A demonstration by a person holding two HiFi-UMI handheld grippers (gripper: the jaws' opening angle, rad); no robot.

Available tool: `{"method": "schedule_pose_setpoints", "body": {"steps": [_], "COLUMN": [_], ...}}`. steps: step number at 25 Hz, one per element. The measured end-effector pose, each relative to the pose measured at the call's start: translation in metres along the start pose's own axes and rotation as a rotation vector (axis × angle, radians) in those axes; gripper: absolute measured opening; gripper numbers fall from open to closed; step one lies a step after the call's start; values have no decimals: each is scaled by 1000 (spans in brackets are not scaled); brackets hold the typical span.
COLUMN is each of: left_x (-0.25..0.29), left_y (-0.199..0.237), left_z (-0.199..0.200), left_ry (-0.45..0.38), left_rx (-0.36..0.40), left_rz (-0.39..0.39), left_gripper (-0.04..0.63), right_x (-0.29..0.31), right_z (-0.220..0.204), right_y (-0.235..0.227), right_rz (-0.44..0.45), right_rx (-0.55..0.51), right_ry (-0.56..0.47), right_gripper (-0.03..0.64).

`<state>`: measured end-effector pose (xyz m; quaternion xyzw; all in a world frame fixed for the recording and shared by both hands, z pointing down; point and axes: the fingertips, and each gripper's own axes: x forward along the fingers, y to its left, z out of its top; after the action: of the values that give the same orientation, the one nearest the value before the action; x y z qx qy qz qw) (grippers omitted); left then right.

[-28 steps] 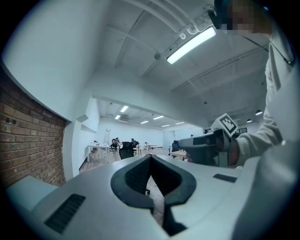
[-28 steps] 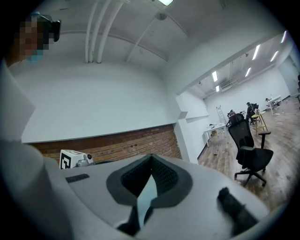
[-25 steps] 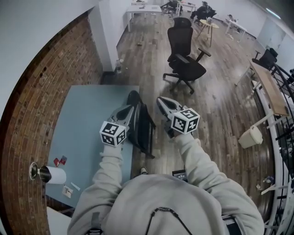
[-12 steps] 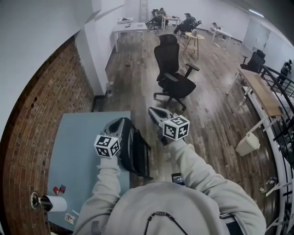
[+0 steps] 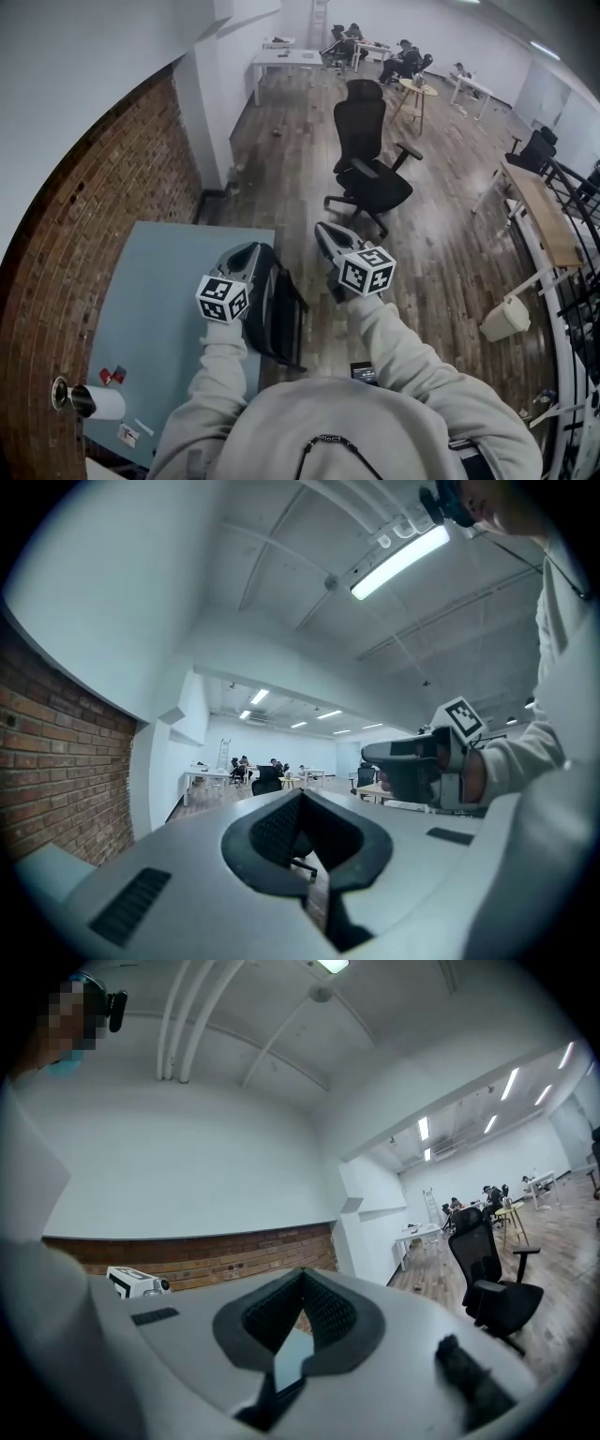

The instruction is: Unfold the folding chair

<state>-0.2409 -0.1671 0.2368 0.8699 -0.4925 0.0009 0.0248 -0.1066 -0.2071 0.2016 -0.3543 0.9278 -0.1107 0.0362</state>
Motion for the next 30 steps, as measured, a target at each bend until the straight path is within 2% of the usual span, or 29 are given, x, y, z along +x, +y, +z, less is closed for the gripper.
{"method": "schedule_pose_setpoints", "body": {"steps": [3, 6, 9, 13, 15, 17, 20, 21, 23, 26, 28, 30], "left_x": [2, 4, 1, -7, -9, -14, -18, -15, -10, -13, -16, -14], "left_y": [11, 15, 22, 56, 66, 70, 78, 83, 88, 79, 79, 79], "left_z": [-10, -37, -91, -163, -192, -220, -264, -275, -294, -314, -322, -336], "left_ry": [28, 48, 125, 293, 382, 477, 588, 609, 653, 713, 744, 793], "left_rx": [-25, -66, -126, -203, -198, -201, -270, -280, -293, -392, -416, -399], "left_rz": [30, 16, 39, 179, 215, 208, 201, 209, 202, 137, 112, 94], "left_gripper": [5, 5, 5, 5, 6, 100, 284, 313, 354, 416, 416, 416], "right_x": [12, 27, 34, 40, 41, 40, 40, 44, 54, 59, 71, 90], "right_z": [-16, -46, -108, -212, -271, -333, -420, -442, -476, -523, -550, -573], "right_y": [-3, -7, -16, -38, -46, -44, -34, -34, -30, -23, -26, -34], "right_rz": [13, 13, -2, -78, -123, -158, -179, -178, -171, -181, -211, -237], "right_rx": [15, 33, 79, 151, 199, 273, 353, 360, 373, 427, 458, 453], "right_ry": [42, 87, 189, 373, 477, 594, 802, 857, 931, 1014, 1048, 1061], "right_gripper": [6, 6, 6, 8, 8, 16, 136, 175, 214, 247, 253, 253]}}
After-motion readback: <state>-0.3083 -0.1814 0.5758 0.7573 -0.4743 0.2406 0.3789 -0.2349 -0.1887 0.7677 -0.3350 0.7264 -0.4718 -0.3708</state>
